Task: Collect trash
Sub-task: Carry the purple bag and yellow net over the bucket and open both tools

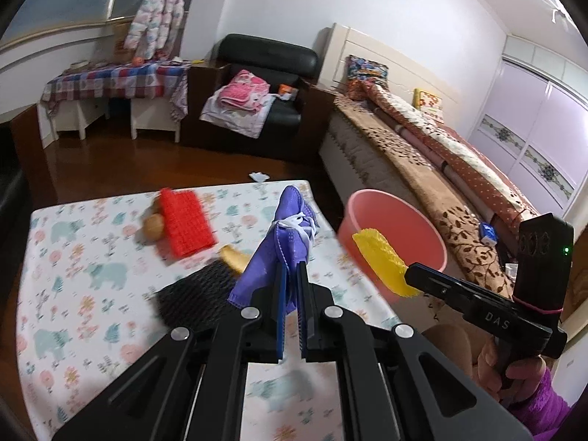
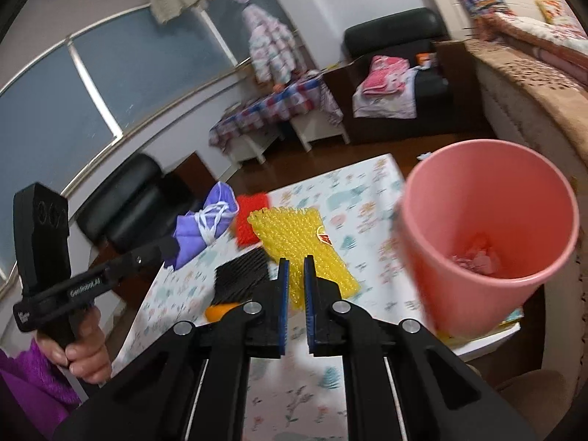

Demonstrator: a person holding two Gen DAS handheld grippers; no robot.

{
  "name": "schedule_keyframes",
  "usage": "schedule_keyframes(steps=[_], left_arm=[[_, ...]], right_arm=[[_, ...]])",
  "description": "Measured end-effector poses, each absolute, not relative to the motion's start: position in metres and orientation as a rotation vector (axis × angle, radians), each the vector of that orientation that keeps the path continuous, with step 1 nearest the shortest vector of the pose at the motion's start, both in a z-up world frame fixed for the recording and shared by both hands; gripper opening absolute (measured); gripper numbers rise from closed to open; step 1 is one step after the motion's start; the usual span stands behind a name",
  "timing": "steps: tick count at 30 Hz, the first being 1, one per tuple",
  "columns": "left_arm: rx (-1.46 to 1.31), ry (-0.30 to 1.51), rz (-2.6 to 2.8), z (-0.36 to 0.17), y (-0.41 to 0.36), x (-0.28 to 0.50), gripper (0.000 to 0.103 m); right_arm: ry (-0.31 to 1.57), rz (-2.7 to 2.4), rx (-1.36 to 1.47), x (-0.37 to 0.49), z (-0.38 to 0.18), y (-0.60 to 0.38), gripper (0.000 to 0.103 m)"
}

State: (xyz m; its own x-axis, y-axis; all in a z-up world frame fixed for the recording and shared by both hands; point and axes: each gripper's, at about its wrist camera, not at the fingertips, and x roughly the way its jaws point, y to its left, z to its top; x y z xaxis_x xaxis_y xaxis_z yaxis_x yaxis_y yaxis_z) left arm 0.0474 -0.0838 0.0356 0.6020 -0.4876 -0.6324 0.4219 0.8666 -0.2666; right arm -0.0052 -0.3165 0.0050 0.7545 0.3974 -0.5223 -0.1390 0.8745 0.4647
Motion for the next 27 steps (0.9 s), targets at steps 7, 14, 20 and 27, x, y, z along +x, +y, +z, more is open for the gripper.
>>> schedule_keyframes(steps=[7, 14, 20, 27], left_arm=[[-0.07, 0.762, -0.611, 0.04, -0.136, 0.059, 0.005], [-0.015, 0.769, -0.683, 0.038, -0.19, 0.069, 0.005], [0.024, 0.81, -0.716, 0.025, -0.233, 0.084, 0.005], [0.061, 0.852, -0.73, 0.007, -0.267, 0.099, 0.005]], right_arm=[[0.622, 0.174, 0.492, -0.004, 0.004, -0.363, 0.008], [0.61, 0.077, 0.533, -0.001, -0.006, -0.398, 0.008], [0.625, 0.015, 0.558, 0.007, -0.019, -0.418, 0.008], [0.639, -0.03, 0.566, 0.012, -0.032, -0.433, 0.008]])
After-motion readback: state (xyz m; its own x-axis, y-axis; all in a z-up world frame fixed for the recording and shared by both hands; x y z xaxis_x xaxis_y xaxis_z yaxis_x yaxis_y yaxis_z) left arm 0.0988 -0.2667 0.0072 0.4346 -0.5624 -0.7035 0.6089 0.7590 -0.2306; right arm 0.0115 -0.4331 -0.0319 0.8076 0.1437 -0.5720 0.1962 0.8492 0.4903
